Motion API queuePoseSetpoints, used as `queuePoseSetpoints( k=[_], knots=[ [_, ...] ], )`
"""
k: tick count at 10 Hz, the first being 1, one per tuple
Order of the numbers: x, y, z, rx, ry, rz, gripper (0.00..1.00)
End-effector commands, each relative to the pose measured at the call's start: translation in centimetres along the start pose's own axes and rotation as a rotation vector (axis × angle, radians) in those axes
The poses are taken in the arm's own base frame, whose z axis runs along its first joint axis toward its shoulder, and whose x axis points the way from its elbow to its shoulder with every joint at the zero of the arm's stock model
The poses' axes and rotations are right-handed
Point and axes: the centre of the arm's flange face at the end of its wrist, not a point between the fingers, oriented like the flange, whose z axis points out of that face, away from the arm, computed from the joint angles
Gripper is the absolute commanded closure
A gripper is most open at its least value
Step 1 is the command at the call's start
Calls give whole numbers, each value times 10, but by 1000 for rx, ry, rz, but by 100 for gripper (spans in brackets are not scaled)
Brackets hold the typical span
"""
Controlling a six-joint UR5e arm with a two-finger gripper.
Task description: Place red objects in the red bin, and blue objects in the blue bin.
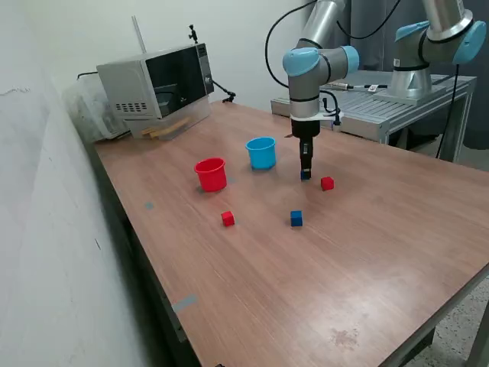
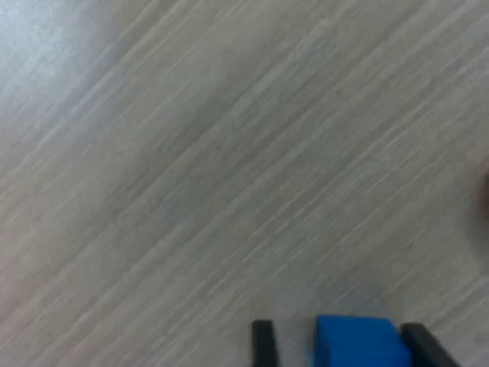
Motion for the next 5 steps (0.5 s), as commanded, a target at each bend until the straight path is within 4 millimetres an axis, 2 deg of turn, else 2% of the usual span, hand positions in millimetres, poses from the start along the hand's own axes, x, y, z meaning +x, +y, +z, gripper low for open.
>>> queuePoseSetpoints(
  k=[1,4,5],
  knots=[
    [1,1,0,-7,7,-7,100],
    [-3,3,6,-4,-2,-17,100],
    [-4,4,3,-5,1,-78,100]
  ],
)
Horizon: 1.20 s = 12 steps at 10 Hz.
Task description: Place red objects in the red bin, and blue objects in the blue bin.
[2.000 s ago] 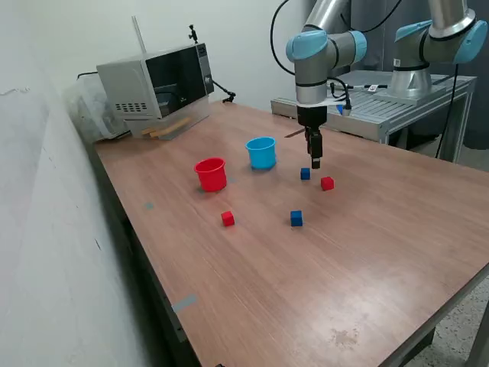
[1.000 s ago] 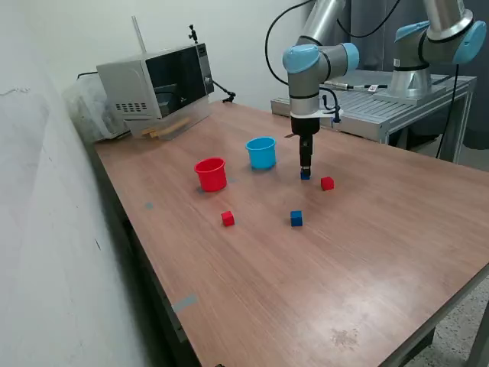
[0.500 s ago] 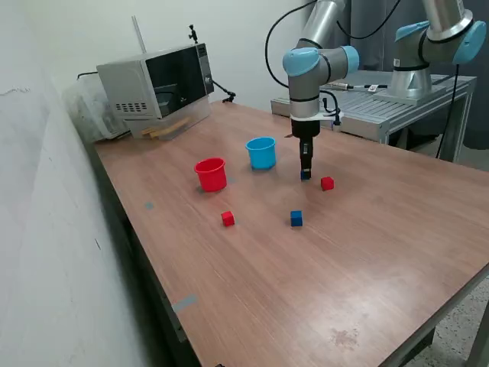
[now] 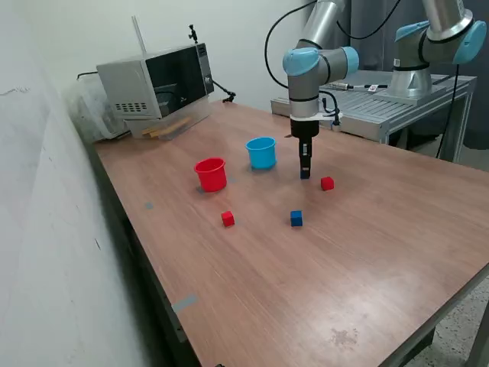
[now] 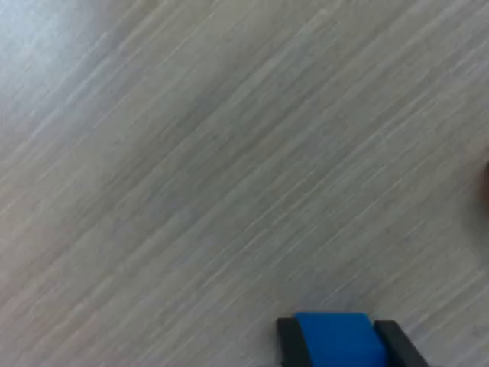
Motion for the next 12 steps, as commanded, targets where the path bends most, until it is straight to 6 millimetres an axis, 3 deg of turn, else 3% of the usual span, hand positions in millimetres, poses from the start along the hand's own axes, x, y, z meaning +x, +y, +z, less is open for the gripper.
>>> queuePoseSetpoints(
  k=[1,3,4,5,9,12],
  knots=[
    [-3,2,-10,-12,8,-87,100],
    [-10,13,-68,-87,59,-137,100],
    [-24,28,-90,-117,73,-125,100],
    [-31,26,-91,-74,43,-146,100],
    [-44,16,-138,-74,31,-329,100],
    [-46,12,-141,-66,20,-506,100]
  ],
)
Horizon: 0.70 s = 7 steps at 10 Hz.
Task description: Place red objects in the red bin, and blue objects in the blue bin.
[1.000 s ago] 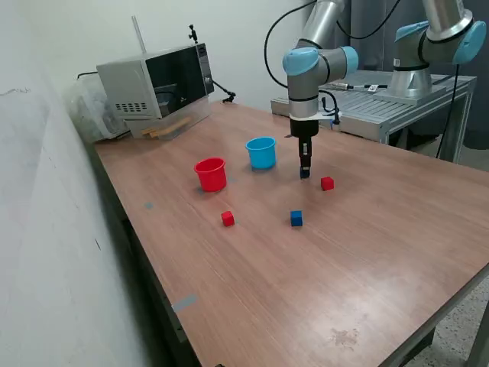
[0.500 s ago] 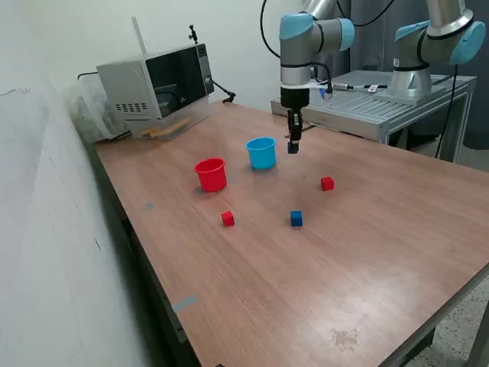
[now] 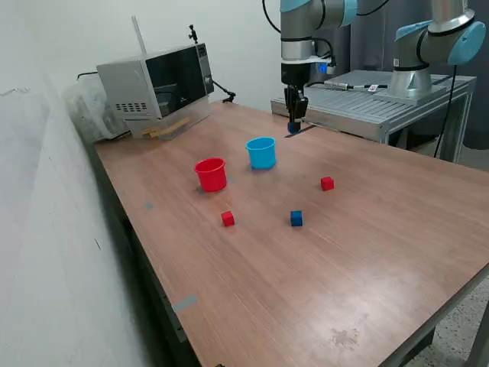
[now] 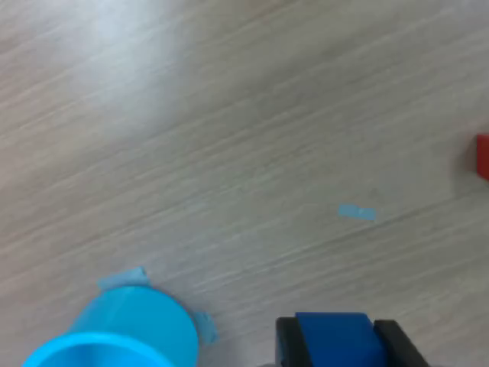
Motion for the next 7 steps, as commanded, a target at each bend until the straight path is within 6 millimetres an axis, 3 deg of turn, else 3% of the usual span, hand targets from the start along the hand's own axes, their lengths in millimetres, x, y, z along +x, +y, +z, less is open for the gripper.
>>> queuePoseSetpoints(
  k=[1,3,5,7],
  knots=[
    [-3,-2,-10,3,-1,-212,100],
    [-4,1,-5,7,-4,-263,100],
    [-33,21,16,37,-7,-354,100],
    [-65,50,13,10,-7,-339,100]
  ],
)
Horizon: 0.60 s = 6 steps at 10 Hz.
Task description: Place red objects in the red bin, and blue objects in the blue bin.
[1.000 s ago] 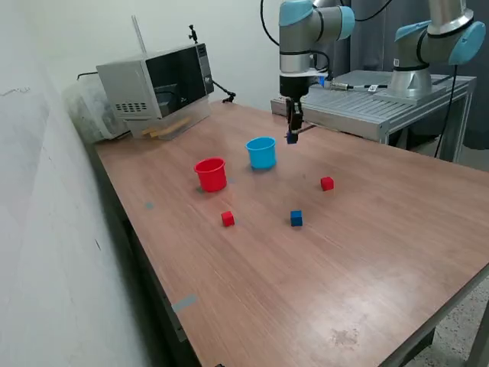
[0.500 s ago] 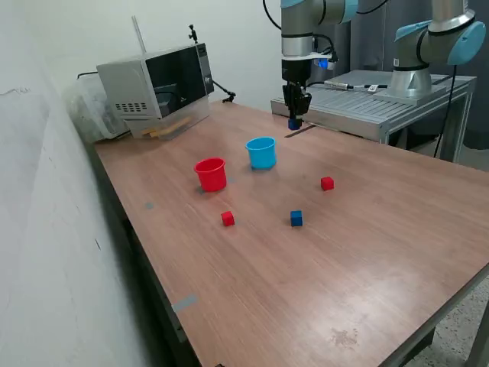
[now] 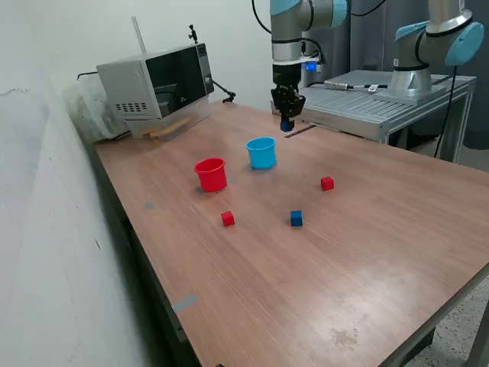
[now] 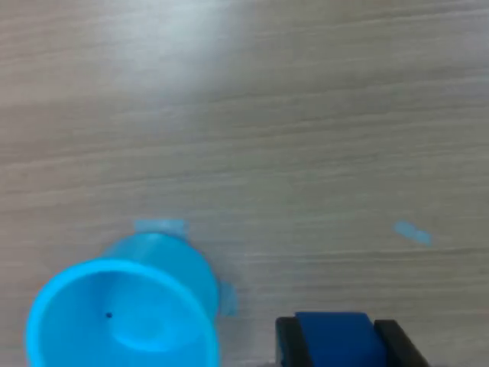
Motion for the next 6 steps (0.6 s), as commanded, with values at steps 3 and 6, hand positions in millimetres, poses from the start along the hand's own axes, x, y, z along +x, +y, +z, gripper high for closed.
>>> queuePoseSetpoints(
  k=[3,6],
  knots=[
    [-58,27,17,4,1,-97,100],
    [-58,32,25,3,15,-112,100]
  ],
)
